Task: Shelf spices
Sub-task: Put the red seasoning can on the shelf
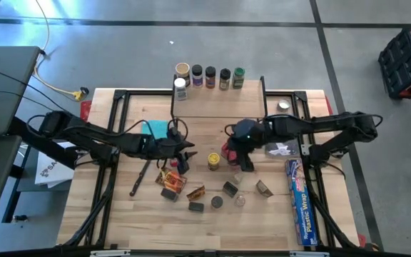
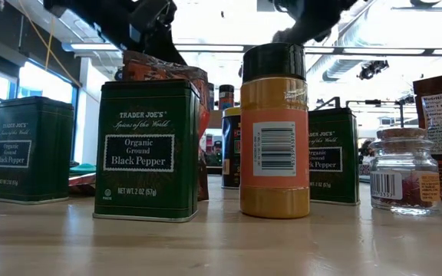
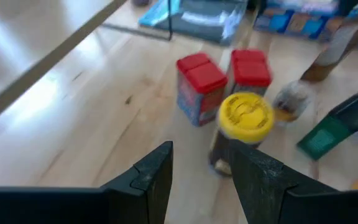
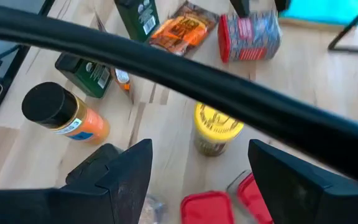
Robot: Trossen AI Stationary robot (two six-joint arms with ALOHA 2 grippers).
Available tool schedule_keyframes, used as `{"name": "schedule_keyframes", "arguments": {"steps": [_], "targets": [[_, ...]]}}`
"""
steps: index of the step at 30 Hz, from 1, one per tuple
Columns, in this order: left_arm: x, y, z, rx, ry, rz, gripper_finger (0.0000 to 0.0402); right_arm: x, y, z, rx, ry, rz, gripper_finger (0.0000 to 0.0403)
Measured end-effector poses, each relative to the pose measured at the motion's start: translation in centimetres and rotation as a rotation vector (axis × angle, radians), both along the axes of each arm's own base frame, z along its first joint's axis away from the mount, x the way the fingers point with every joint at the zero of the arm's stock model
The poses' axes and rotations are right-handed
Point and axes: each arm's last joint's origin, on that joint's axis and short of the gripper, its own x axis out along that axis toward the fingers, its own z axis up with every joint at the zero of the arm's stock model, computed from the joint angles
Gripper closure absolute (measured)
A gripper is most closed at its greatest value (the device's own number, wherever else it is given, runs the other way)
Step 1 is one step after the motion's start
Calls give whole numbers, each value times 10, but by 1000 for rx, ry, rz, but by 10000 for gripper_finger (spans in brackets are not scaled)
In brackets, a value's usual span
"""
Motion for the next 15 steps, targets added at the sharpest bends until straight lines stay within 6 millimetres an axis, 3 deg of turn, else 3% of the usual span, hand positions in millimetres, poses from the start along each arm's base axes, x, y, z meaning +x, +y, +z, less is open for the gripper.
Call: {"name": "schedule_keyframes", "arguments": {"steps": [5, 10, 15], "targets": [[-4, -6, -11, 3, -43, -28, 251, -21, 6, -27, 86, -37, -106, 142], [-6, -8, -17, 13, -50, -46, 251, -42, 18, -37, 85, -68, -236, 142], [-6, -8, -16, 27, -51, -52, 251, -51, 28, -52, 69, -4, -193, 142]]}}
